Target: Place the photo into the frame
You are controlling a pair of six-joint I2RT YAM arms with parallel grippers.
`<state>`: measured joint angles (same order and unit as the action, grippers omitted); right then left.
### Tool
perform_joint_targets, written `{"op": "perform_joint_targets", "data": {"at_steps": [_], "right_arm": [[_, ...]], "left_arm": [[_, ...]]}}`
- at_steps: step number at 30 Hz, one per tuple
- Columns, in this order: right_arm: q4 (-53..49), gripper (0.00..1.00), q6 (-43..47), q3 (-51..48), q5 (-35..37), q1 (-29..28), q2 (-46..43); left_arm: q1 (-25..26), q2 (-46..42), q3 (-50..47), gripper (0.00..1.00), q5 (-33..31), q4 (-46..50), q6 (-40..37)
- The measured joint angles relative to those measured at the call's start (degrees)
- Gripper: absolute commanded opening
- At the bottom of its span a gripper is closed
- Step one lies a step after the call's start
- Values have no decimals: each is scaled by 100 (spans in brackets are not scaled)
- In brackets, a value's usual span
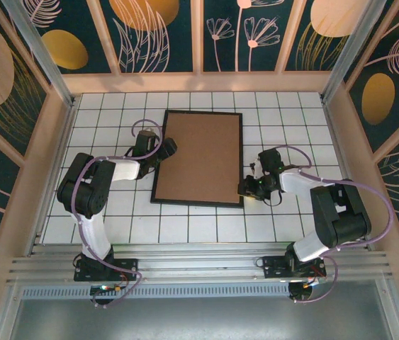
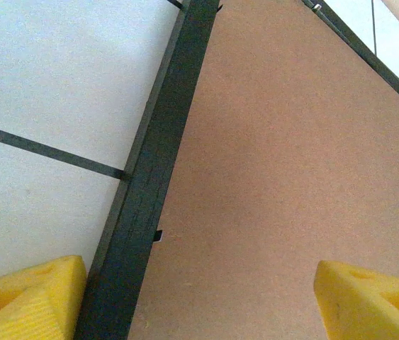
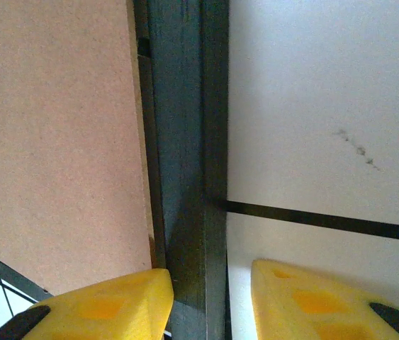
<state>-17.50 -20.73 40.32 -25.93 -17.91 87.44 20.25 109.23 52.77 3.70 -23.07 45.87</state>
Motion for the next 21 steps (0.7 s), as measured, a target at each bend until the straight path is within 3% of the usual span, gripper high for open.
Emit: {"op": "perform_joint_targets", "data": {"at_steps": [10, 21], "right_arm": [[186, 38, -247, -9, 175, -260, 35], [-350, 38, -212, 514, 1224, -966, 199]], "left_arm": [[57, 55, -22, 81, -328, -138, 28], [79, 66, -70, 81, -815, -219, -28]]}}
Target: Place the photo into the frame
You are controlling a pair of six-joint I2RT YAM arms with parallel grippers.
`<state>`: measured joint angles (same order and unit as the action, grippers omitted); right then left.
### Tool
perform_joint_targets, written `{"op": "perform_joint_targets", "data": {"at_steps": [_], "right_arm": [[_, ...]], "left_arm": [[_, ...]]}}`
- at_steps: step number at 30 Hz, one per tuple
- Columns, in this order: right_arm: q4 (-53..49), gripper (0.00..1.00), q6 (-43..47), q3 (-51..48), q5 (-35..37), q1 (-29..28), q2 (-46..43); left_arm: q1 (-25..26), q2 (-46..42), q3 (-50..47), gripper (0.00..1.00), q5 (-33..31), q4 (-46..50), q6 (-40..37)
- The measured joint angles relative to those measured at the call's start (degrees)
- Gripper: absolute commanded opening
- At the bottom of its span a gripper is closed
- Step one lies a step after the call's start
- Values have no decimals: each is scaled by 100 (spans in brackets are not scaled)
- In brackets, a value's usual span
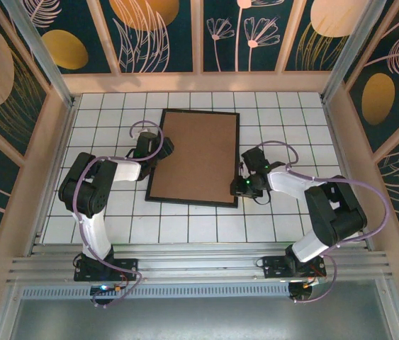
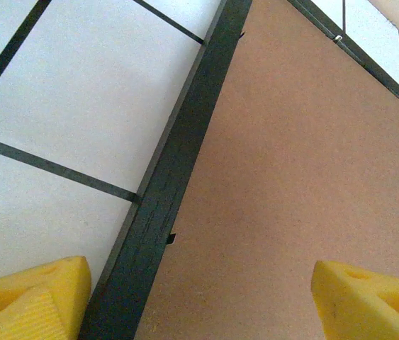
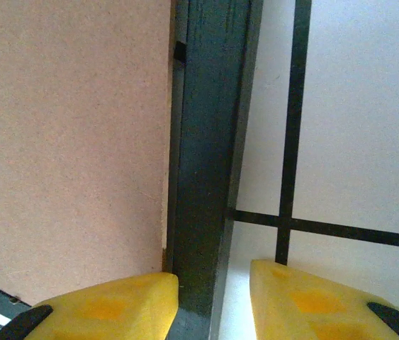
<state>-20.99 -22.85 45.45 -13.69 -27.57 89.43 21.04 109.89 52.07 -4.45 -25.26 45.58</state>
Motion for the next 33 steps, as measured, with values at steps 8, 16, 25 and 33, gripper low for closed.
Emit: {"op": "perform_joint_targets", "data": {"at_steps": [8, 16, 25, 33], "right_arm": [[-483, 42, 262, 254, 629, -162, -9], [-343, 45, 481, 455, 662, 129, -461], [63, 46, 435, 87, -284, 710, -890], [584, 44, 144, -428, -1139, 686, -785]], "left_arm": [[133, -20, 42, 83, -295, 227, -151], [247, -146, 37, 84, -177, 599, -256], [188, -260, 42, 89, -9, 852, -361], [184, -293, 103, 89, -9, 1097, -448]]}}
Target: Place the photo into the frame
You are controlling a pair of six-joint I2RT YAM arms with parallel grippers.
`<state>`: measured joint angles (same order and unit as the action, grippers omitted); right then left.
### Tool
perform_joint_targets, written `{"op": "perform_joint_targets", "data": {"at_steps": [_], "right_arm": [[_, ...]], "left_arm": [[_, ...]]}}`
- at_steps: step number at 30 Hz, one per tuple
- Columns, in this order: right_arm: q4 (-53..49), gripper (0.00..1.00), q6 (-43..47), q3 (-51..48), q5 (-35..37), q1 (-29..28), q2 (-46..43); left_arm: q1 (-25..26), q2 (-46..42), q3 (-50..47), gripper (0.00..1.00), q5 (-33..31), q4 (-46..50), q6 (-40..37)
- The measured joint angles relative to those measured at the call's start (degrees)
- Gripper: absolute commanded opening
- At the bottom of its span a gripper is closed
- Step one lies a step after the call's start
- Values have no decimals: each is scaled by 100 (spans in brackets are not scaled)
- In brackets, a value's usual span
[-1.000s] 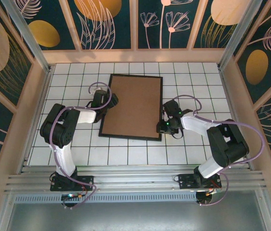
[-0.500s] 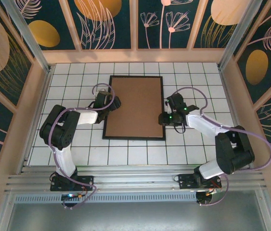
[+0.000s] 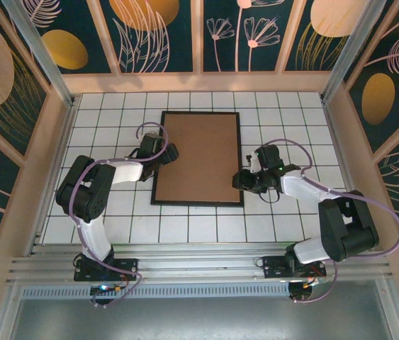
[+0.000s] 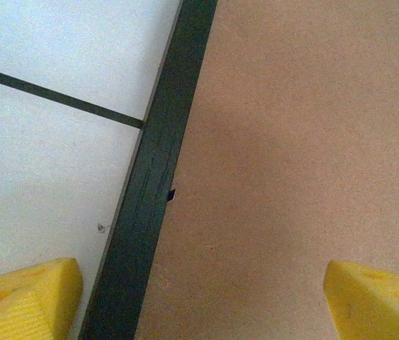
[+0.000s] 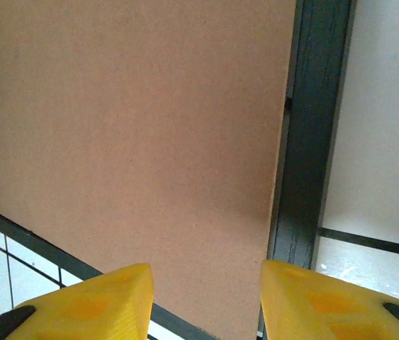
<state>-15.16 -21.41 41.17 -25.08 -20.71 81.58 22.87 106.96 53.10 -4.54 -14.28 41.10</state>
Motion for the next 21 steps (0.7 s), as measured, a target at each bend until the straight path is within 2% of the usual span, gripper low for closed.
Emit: {"op": "perform_joint_targets", "data": {"at_steps": [21], "right_arm": [[501, 41, -170, -74, -181, -39, 560]], "left_arm": [[-44, 0, -17, 87, 199, -24, -7]]}}
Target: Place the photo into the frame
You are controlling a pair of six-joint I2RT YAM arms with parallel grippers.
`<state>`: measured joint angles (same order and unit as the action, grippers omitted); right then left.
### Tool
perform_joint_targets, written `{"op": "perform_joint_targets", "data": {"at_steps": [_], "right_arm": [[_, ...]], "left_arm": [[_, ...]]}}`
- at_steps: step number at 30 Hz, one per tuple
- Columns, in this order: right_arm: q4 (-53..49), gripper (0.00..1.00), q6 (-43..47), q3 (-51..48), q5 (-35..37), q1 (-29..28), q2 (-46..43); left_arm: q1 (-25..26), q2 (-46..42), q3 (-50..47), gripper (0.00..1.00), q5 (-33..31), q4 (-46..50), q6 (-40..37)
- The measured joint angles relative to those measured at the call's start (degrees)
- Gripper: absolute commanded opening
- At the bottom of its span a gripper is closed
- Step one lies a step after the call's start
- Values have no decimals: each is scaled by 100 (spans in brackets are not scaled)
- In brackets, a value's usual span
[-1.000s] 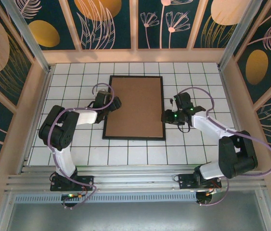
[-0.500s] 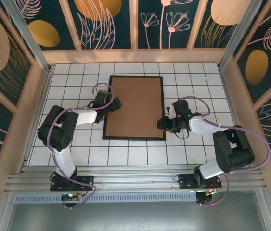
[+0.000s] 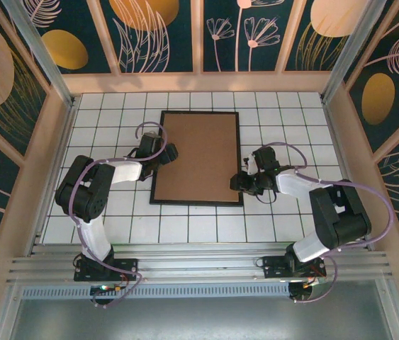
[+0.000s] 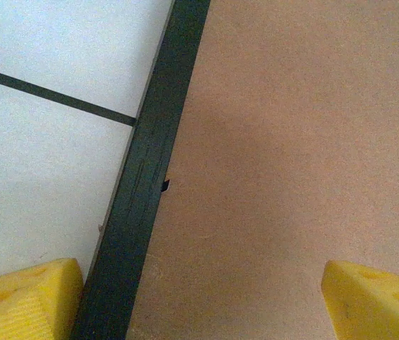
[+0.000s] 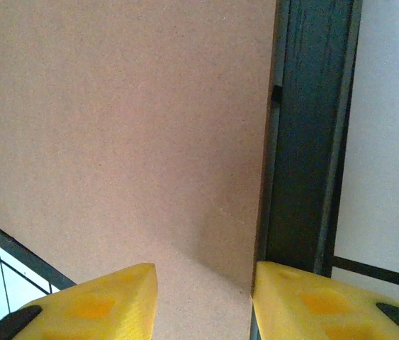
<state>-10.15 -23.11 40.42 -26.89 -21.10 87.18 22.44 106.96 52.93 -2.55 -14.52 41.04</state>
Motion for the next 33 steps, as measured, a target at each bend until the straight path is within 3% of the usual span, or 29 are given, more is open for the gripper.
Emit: {"op": "perform_joint_targets", "data": {"at_steps": [12, 33], "right_arm": [[382, 39, -520, -170, -273, 57, -66], [1574, 37, -1128, -935, -1537, 518, -931]], "left_arm": [[0, 0, -131, 87, -55, -289, 81], [17, 4, -127, 88, -136, -304, 76]]}}
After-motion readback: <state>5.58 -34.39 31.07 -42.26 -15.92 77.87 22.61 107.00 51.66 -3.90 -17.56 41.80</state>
